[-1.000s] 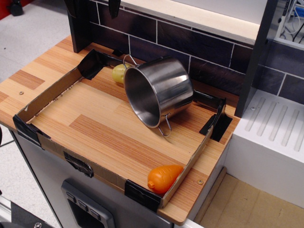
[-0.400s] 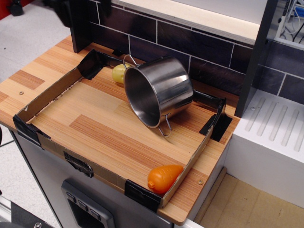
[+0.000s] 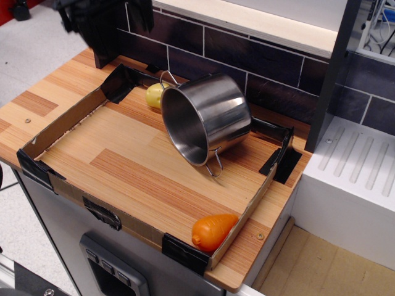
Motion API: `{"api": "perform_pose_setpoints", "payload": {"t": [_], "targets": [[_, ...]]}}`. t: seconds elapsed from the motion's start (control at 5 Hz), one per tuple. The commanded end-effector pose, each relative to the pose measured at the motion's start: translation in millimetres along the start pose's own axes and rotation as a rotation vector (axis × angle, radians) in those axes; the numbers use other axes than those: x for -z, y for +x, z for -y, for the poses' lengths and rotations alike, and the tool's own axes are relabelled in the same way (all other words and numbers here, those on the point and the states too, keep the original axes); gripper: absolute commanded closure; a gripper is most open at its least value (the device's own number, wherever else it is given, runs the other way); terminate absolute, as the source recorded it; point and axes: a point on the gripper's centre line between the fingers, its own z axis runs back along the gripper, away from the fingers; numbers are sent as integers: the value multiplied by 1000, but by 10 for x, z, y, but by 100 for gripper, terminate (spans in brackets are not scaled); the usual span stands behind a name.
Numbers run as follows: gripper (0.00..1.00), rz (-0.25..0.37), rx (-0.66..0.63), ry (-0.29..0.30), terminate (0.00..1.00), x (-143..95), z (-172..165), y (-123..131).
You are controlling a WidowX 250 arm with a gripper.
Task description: Upright metal pot
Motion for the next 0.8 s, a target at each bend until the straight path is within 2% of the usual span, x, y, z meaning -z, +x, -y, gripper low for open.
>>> {"api": "perform_pose_setpoints", "payload": {"t": [0.0,0.4,0.6], "targets": [[0,-30,-211,-104,0,106,18,-303],[0,-64,-205,-216,0,47,154,-499],[0,-37,-204,-256,0,34,231,-513]]}}
